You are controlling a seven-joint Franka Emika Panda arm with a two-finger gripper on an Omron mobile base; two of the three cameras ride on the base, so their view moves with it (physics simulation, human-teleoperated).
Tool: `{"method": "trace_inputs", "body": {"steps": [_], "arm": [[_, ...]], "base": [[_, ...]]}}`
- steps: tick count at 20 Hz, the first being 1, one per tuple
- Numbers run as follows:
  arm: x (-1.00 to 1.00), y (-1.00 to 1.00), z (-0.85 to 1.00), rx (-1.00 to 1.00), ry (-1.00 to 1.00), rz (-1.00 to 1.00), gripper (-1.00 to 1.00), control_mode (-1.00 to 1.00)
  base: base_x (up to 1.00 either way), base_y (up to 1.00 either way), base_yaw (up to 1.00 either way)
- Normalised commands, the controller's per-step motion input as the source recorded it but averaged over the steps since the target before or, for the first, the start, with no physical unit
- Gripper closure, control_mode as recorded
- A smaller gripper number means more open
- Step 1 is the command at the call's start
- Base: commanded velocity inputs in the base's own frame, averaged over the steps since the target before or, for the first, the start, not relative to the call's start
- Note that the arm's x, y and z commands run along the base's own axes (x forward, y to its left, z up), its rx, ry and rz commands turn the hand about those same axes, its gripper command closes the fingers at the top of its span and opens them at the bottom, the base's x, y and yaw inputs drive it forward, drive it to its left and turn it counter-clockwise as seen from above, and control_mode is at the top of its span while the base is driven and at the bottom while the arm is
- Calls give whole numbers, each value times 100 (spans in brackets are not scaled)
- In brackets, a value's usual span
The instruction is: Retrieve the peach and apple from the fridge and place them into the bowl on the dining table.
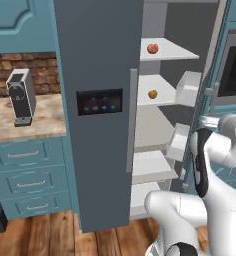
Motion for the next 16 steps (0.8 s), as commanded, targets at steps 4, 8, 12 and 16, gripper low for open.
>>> {"method": "trace_inputs", "body": {"steps": [4, 8, 12, 16], "arm": [[-90, 36, 88, -1, -8, 4, -100, -100], [-71, 71, 100, -12, -2, 4, -100, -100], [-43, 99, 72, -42, 13, 0, -100, -100], [-26, 87, 28, -53, 16, 0, -100, -100]], "base": [[0, 0, 0], [0, 0, 0], [0, 0, 0], [0, 0, 0]]}}
